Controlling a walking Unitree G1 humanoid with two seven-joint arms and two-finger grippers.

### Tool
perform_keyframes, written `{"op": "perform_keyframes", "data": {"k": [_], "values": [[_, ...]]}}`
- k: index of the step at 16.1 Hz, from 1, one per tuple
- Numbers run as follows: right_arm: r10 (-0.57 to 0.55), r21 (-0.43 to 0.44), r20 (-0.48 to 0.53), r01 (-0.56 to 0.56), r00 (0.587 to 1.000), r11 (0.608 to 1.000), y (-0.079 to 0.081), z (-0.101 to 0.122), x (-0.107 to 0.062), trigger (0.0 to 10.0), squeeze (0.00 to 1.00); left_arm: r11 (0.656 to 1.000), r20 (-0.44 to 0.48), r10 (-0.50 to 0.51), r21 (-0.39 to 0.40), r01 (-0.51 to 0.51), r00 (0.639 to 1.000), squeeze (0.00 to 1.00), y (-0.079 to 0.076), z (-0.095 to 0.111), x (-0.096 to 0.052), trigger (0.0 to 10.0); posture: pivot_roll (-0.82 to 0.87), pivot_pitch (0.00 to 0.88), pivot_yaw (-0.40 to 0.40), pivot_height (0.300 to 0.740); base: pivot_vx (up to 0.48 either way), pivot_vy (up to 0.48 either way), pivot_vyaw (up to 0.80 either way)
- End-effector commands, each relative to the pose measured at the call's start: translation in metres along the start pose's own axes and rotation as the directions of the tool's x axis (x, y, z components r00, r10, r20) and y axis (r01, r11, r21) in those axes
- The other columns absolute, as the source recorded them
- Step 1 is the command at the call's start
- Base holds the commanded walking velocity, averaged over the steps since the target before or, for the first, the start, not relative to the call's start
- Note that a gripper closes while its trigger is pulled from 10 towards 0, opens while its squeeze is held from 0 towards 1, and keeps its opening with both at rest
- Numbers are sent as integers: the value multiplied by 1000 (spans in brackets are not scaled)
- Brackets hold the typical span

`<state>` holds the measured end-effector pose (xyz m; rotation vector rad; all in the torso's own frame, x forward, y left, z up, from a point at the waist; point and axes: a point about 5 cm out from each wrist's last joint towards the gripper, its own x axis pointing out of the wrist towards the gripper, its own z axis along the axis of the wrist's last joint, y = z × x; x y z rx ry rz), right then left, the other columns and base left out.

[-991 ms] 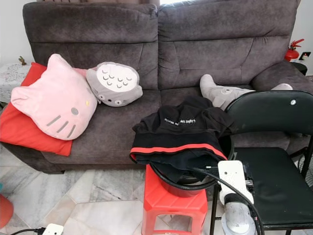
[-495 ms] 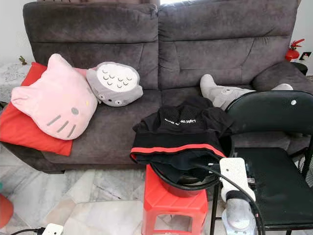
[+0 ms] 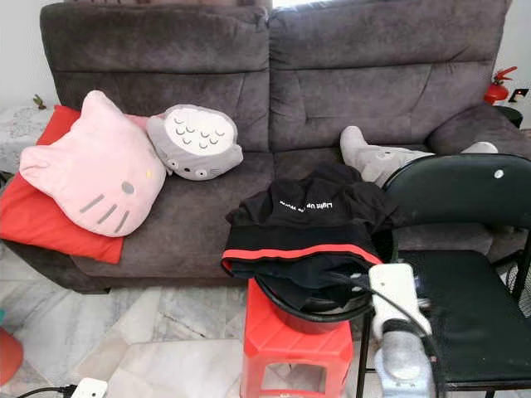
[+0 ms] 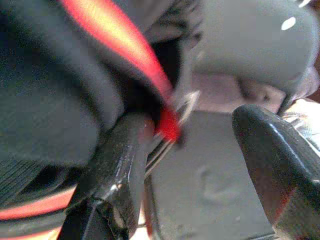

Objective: Hang hanger

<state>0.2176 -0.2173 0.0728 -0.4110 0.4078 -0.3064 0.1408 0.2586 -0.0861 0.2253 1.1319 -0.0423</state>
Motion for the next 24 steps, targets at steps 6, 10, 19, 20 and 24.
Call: {"op": "perform_keyframes", "data": {"k": [6,10,19,20,24], "values": [[15,23,43,-16,999,1000,3,11,2,10000,0,1000,-16,5,-7,-5,1000,0,0,-3,0,10000,-106,0,26,740,0,0,0],[-3,26,65,2,998,1000,1,17,3,10000,0,1000,-16,3,-8,-4,1000,0,0,-3,0,10000,-104,0,24,740,0,0,0],[-161,40,84,158,983,987,-19,26,6,10000,0,1000,-17,-1,-6,1,1000,0,-1,-3,0,10000,-99,0,22,740,0,0,0],[-165,34,85,163,983,986,-19,26,6,10000,0,1000,-16,0,-6,0,1000,0,-1,-3,0,10000,-98,0,22,740,0,0,0],[-81,6,11,81,997,997,-8,18,10,10000,0,1000,-16,3,-9,-3,1000,0,-1,-3,0,10000,-98,0,21,740,0,0,0]]}}
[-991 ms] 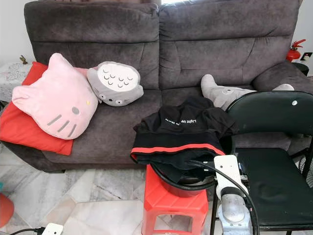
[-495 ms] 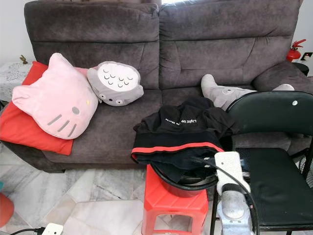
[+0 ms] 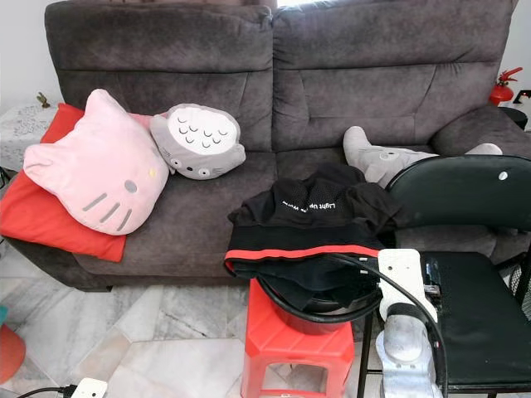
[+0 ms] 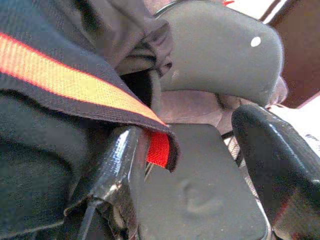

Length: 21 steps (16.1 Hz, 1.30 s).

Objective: Hang hanger

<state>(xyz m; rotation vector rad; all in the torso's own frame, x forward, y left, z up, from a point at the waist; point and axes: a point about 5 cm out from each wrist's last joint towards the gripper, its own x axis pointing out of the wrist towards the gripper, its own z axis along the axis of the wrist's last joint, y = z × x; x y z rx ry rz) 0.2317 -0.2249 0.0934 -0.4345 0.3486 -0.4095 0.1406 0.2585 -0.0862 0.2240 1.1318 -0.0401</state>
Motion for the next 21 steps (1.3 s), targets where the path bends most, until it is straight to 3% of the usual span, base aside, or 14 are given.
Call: {"op": "perform_keyframes", "data": {"k": [1,5,7,12,18,21], "values": [[67,-13,-43,-68,997,998,9,-5,0,10000,0,1000,-16,2,-6,-2,1000,0,-1,-3,0,10000,-98,0,21,740,0,0,0],[82,-72,-12,-83,997,994,8,0,4,10000,0,1000,-16,3,-8,-3,1000,0,-1,-3,0,10000,-97,0,20,740,0,0,0],[142,-172,30,-135,989,976,13,7,6,10000,0,1000,-15,5,-10,-5,1000,0,-1,-3,0,10000,-93,0,18,740,0,0,0],[177,-284,104,-141,979,948,14,18,6,10000,0,1000,-14,6,-13,-6,1000,0,-1,-3,0,10000,-94,0,18,740,0,0,0],[77,-272,176,-26,981,962,0,32,9,10000,0,1000,-14,2,-14,-2,1000,0,-1,-2,0,10000,-93,0,17,740,0,0,0],[23,-259,107,6,994,966,-8,24,13,10000,0,1000,-13,0,-15,-1,1000,0,-2,-2,0,10000,-92,0,16,740,0,0,0]]}}
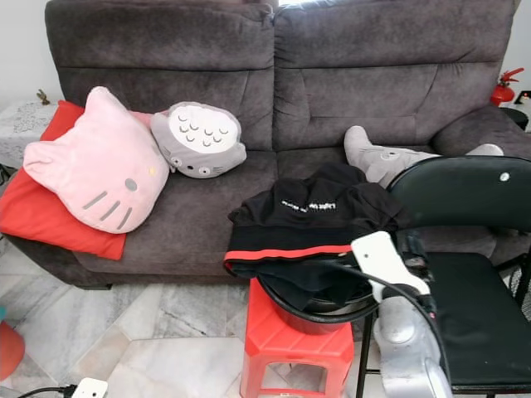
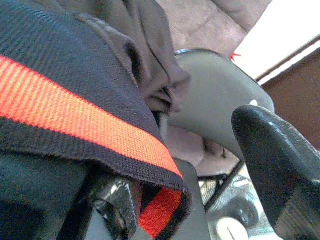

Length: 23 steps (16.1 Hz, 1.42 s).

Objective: Hang hanger

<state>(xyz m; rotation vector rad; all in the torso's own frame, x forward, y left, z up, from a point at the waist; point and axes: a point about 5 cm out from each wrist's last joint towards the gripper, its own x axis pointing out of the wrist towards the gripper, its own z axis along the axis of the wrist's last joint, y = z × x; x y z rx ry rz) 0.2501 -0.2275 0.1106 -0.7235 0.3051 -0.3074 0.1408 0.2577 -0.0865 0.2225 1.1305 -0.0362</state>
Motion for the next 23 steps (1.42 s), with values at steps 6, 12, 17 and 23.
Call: {"op": "perform_keyframes", "data": {"k": [6,12,17,23], "values": [[135,19,-20,-135,991,991,15,1,1,10000,0,1000,-15,0,-12,0,1000,0,-1,-3,0,10000,-90,0,16,740,0,0,0],[100,-48,88,-96,991,994,10,18,5,10000,0,1000,-14,1,-13,-1,1000,0,-1,-3,0,10000,-85,0,14,740,0,0,0],[254,-95,111,-244,961,965,29,21,2,10000,0,1000,-14,3,-16,-3,1000,0,0,-3,0,10000,-86,0,14,740,0,0,0],[259,-121,157,-242,953,963,29,26,2,10000,0,1000,-13,3,-14,-3,1000,0,0,-3,0,10000,-84,0,14,740,0,0,0]]}}
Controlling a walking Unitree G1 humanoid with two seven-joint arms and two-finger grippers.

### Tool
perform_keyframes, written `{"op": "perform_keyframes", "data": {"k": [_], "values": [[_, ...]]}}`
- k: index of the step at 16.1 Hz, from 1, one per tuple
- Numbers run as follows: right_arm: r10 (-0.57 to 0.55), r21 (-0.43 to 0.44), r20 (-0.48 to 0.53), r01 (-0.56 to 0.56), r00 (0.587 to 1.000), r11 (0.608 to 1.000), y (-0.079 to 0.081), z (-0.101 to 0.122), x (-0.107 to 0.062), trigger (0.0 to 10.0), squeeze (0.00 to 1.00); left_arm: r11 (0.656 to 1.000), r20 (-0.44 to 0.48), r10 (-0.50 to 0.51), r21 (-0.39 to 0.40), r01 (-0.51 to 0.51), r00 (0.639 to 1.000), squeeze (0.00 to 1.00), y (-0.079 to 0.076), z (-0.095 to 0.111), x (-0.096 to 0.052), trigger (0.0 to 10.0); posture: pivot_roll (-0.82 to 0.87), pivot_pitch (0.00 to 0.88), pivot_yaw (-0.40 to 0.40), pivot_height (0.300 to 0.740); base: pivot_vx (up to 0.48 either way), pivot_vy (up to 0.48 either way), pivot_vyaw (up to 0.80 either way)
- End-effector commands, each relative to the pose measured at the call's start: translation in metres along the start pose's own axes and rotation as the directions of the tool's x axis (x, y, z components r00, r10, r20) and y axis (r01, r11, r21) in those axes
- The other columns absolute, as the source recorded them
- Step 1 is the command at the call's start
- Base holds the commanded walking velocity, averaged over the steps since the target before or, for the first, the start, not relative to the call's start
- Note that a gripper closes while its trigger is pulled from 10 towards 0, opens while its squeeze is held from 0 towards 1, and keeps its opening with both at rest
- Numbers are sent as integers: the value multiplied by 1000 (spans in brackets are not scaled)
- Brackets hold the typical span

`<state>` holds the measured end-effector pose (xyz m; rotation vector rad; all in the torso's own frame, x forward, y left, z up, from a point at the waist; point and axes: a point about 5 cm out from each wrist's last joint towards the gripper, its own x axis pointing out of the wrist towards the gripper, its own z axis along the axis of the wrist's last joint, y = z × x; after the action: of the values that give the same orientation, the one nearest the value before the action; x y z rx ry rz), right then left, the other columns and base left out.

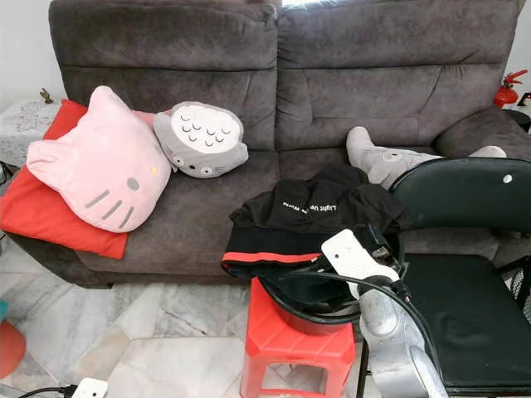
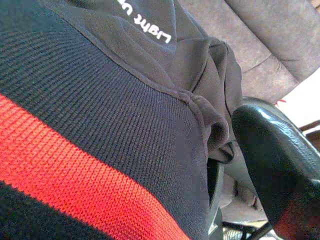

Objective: Hang hanger

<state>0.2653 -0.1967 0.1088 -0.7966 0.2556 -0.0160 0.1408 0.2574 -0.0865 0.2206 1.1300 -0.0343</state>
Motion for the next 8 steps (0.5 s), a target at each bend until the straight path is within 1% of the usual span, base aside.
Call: {"op": "perform_keyframes", "data": {"k": [1,6,7,8], "values": [[27,-16,49,-26,998,1000,3,8,1,10000,0,1000,-13,3,-13,-3,1000,0,0,-3,0,10000,-82,0,13,740,0,0,0],[29,-24,38,-29,999,999,7,6,-1,10000,0,1000,-14,3,-11,-3,1000,0,0,-3,0,10000,-83,0,17,740,0,0,0],[31,-25,39,-30,999,999,8,5,-1,0,0,1000,-14,4,-9,-4,1000,0,1,-3,0,10000,-82,0,20,740,0,0,0],[32,-25,42,-31,999,999,8,5,-2,0,0,1000,-15,4,-8,-4,1000,0,1,-3,0,10000,-80,0,19,740,0,0,0]]}}
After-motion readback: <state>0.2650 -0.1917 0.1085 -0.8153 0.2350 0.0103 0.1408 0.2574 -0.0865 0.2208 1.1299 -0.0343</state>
